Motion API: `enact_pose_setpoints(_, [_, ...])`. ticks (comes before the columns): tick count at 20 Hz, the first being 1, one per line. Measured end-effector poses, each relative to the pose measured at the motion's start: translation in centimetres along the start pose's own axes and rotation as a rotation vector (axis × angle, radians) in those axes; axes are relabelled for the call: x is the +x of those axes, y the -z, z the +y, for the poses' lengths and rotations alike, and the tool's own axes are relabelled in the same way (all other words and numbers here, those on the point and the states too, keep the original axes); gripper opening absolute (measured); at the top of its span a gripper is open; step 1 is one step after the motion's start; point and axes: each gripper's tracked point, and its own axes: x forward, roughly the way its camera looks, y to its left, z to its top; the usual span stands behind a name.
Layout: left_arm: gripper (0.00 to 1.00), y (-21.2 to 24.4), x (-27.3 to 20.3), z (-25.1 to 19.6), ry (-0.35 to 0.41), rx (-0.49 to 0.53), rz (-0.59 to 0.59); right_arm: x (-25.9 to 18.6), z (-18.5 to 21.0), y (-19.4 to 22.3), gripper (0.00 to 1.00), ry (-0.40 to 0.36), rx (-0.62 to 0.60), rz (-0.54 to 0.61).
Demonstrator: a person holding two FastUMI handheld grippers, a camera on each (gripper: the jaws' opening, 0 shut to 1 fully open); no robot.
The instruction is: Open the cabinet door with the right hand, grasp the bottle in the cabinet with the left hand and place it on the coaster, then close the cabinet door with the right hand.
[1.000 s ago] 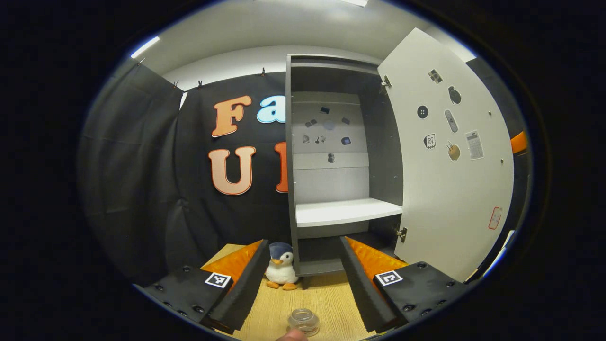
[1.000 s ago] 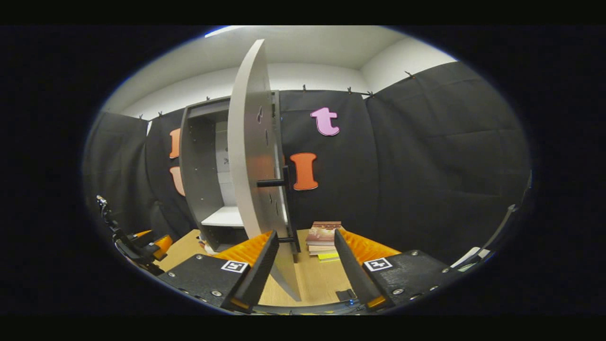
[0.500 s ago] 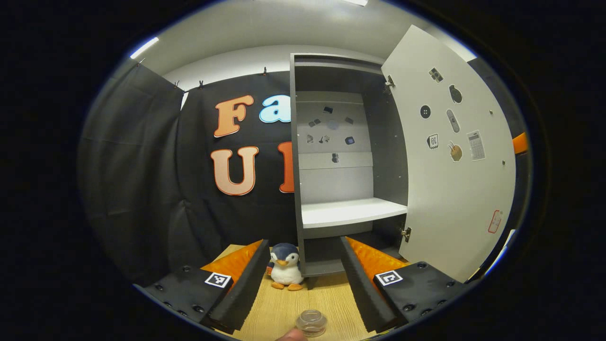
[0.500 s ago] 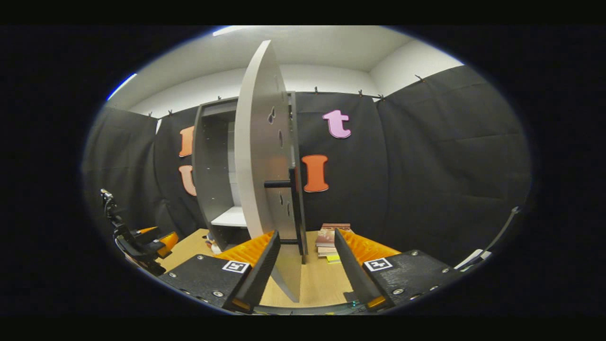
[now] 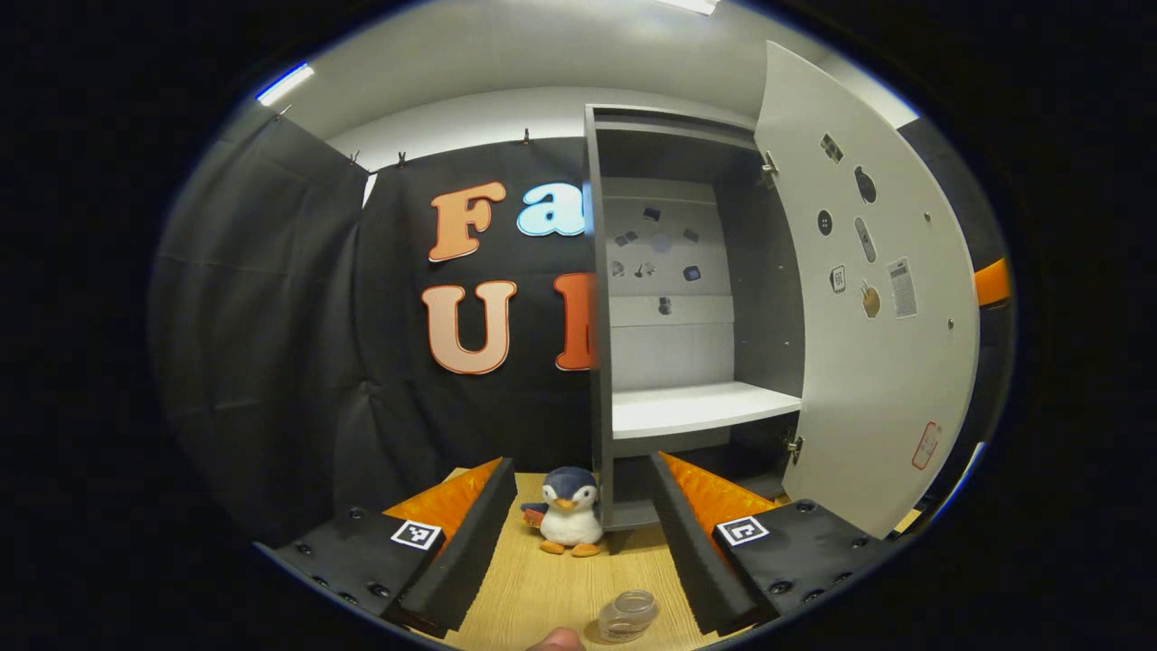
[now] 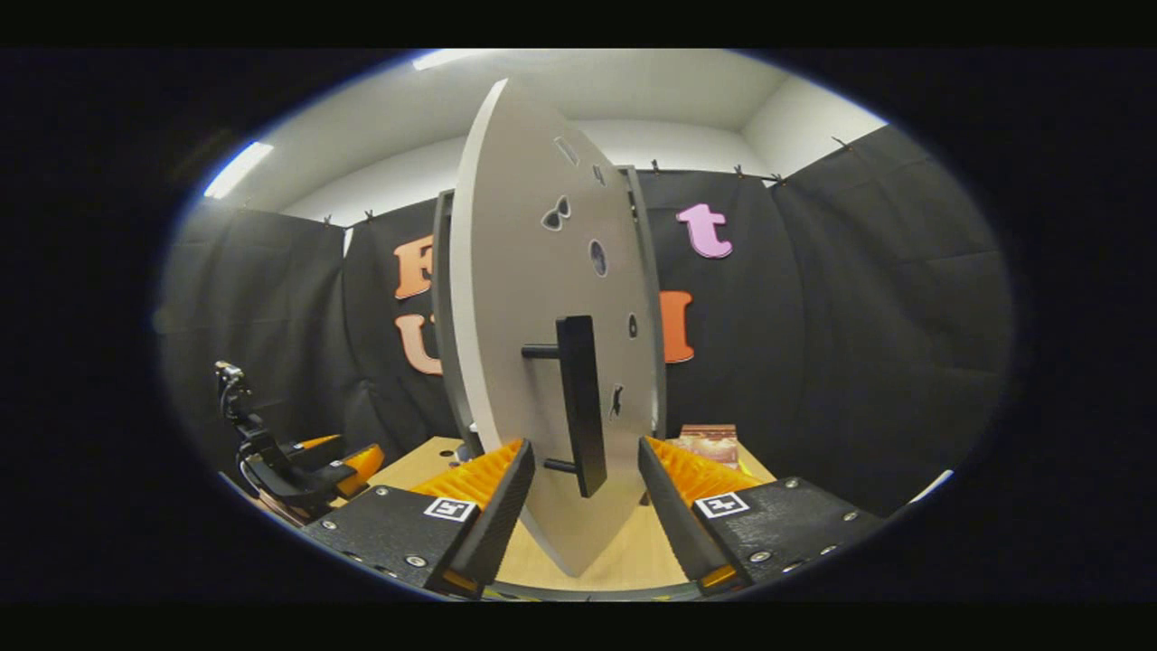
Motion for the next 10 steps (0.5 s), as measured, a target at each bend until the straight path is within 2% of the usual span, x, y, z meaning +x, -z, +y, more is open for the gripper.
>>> enact_pose_setpoints(3, [0.95,0.5,0.4,1.7,-0.024,-0.006,0.013,1.3,1.6,1.0,0.74,-0.025,-0.012,0.023])
enact_pose_setpoints(4, [0.95,0.6,0.4,2.3,-0.032,-0.007,0.017,1.7,2.3,0.9,0.69,-0.038,-0.009,0.016])
enact_pose_setpoints(5, [0.95,0.7,0.9,2.9,-0.037,-0.007,0.022,2.2,3.1,1.1,0.74,-0.054,0.004,0.016])
enact_pose_setpoints(6, [0.95,0.8,1.0,3.4,-0.044,-0.006,0.024,3.1,4.1,1.4,0.7,-0.072,0.017,0.022])
enact_pose_setpoints(9, [0.95,0.8,2.0,4.9,-0.062,-0.006,0.021,6.0,5.6,1.1,0.83,-0.104,0.03,0.012])
enact_pose_setpoints(10, [0.94,0.7,2.3,5.5,-0.069,-0.002,0.019,7.0,6.3,1.3,0.84,-0.113,0.033,0.01])
